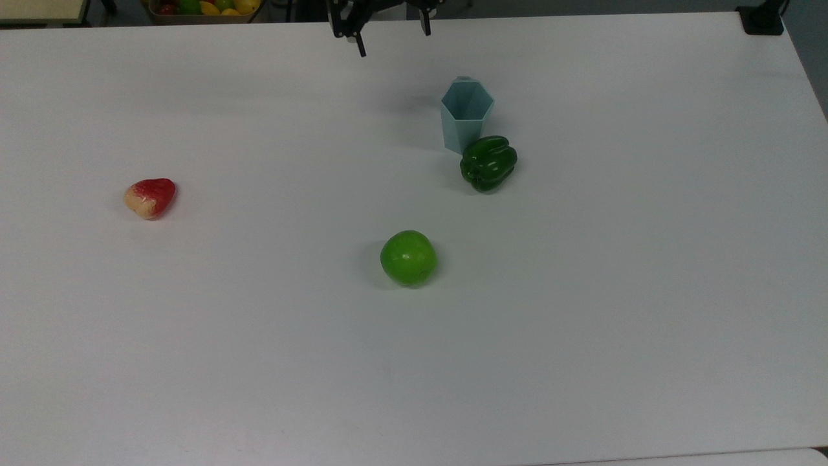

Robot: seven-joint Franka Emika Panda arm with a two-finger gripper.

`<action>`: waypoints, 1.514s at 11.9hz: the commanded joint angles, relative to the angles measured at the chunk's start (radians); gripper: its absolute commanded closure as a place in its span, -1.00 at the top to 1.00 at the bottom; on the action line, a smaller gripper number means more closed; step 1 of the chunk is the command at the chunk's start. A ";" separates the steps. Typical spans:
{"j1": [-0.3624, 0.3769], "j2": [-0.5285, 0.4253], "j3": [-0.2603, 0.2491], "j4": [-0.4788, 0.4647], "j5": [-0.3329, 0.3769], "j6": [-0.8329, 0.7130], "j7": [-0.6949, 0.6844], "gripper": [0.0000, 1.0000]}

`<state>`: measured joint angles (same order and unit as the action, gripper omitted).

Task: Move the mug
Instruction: 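Lower the gripper over the mug rim beside the green pepper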

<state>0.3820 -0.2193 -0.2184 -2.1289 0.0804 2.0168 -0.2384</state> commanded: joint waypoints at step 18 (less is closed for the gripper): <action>0.126 0.081 0.142 -0.290 -0.018 0.362 0.311 0.44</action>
<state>0.5034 -0.1785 -0.0976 -2.4143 0.0794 2.3170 0.0311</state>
